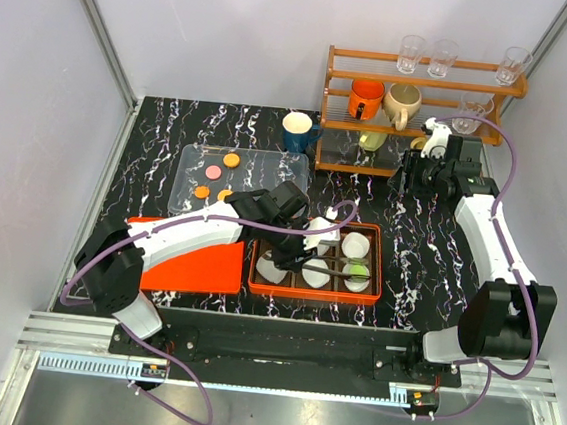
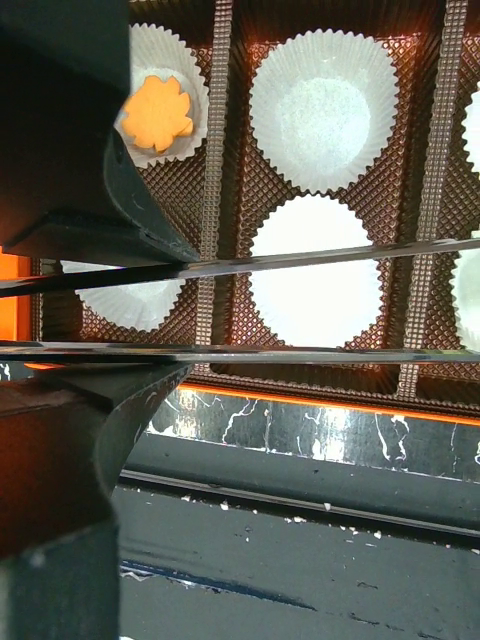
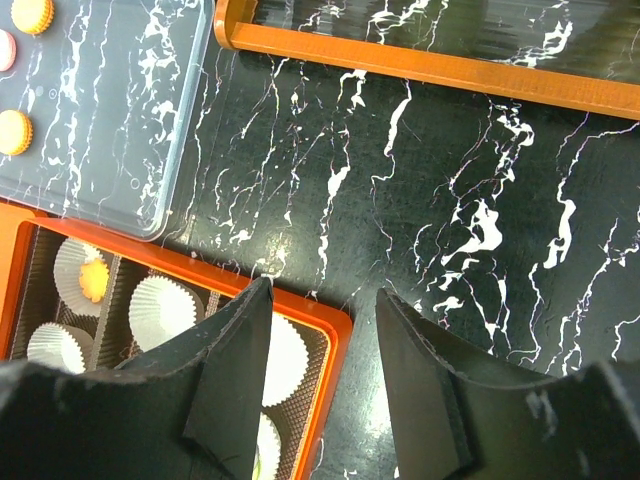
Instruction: Pack the cookies
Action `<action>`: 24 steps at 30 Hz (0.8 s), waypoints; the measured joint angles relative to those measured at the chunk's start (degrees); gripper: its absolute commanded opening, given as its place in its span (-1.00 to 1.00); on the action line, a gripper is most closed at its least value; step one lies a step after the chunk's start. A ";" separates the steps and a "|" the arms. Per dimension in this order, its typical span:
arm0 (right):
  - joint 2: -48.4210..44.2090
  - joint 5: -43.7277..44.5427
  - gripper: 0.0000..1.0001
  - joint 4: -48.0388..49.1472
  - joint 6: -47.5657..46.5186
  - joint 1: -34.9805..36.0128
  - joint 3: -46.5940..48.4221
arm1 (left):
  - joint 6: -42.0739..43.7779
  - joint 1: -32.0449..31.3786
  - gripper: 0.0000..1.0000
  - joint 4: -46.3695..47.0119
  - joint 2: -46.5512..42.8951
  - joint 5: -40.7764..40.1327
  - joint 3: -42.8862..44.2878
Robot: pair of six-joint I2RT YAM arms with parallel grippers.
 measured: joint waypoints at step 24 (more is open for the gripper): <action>0.00 -0.15 0.09 0.00 -0.02 -1.73 -0.42 | -0.98 0.35 -0.14 2.27 -4.17 -1.53 -1.27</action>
